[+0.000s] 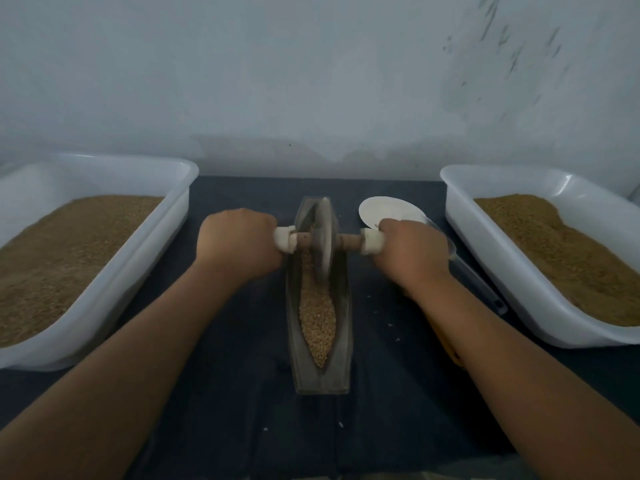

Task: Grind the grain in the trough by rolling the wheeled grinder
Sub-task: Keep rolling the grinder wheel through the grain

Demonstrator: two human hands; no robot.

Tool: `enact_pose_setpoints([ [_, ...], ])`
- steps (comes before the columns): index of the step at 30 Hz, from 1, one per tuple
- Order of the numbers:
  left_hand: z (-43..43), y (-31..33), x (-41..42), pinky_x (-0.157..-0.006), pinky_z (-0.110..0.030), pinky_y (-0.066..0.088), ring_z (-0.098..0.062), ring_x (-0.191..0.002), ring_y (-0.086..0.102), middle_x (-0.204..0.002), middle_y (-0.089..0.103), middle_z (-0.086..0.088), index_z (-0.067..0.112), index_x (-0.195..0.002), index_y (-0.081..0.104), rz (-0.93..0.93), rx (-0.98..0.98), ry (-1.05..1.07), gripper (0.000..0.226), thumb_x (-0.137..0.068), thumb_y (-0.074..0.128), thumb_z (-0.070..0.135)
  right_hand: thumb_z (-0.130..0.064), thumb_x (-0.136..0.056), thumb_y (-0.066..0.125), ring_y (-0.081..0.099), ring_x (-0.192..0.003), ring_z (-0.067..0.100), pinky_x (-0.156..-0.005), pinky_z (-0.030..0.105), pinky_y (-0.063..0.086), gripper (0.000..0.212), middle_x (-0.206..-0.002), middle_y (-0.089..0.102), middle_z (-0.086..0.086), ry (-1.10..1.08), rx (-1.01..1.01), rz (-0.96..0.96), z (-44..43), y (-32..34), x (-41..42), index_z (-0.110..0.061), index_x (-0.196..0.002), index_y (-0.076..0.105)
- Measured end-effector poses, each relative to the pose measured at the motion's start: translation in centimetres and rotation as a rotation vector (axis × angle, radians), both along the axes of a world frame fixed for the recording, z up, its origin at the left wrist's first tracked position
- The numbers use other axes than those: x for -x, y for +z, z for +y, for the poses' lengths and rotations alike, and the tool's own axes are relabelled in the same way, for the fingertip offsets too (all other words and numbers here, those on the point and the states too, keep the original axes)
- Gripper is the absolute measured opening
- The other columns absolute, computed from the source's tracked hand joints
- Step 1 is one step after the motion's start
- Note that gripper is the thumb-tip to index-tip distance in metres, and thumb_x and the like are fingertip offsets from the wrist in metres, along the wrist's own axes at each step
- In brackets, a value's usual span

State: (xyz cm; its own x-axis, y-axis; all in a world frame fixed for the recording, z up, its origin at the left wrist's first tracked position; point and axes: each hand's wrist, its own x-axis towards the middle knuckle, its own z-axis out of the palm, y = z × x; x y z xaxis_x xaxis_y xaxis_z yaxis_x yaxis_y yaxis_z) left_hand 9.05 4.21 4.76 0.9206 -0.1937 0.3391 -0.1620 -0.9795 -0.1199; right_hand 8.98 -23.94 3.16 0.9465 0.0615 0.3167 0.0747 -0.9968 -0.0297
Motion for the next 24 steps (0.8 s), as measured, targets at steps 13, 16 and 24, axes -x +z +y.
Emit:
enact_pose_setpoints([
  [13, 2.2, -2.3, 5.5, -0.048, -0.021, 0.017, -0.002, -0.045, 0.028, -0.052, 0.037, 0.013, 0.034, -0.061, 0.030, -0.103, -0.074, -0.068, 0.049, -0.075, 0.072, 0.055, -0.060, -0.079, 0.059, 0.052, -0.053, 0.014, -0.048, 0.031, 0.047, 0.031, -0.058, 0.047, -0.012, 0.152, 0.099, -0.110, -1.6, -0.4, 6.2, -0.030, -0.073, 0.052],
  [16, 1.2, -1.1, 1.4, -0.055, -0.028, 0.039, -0.014, -0.056, 0.051, -0.063, 0.050, 0.010, 0.029, -0.067, 0.046, 0.015, -0.005, -0.020, 0.030, -0.079, 0.058, 0.053, -0.052, -0.084, 0.066, 0.047, -0.060, 0.018, -0.049, 0.026, 0.029, 0.028, -0.061, 0.044, -0.011, 0.054, 0.090, -0.075, -0.4, 0.2, 2.3, -0.029, -0.078, 0.052],
  [24, 1.0, -1.4, 1.6, -0.050, -0.026, 0.032, -0.010, -0.054, 0.049, -0.062, 0.052, 0.010, 0.030, -0.068, 0.049, 0.012, 0.038, 0.025, 0.031, -0.086, 0.058, 0.054, -0.040, -0.087, 0.065, 0.046, -0.064, 0.021, -0.050, 0.028, 0.025, 0.020, -0.065, 0.044, -0.009, 0.045, 0.098, -0.052, 0.1, 1.3, 1.7, -0.025, -0.079, 0.055],
])
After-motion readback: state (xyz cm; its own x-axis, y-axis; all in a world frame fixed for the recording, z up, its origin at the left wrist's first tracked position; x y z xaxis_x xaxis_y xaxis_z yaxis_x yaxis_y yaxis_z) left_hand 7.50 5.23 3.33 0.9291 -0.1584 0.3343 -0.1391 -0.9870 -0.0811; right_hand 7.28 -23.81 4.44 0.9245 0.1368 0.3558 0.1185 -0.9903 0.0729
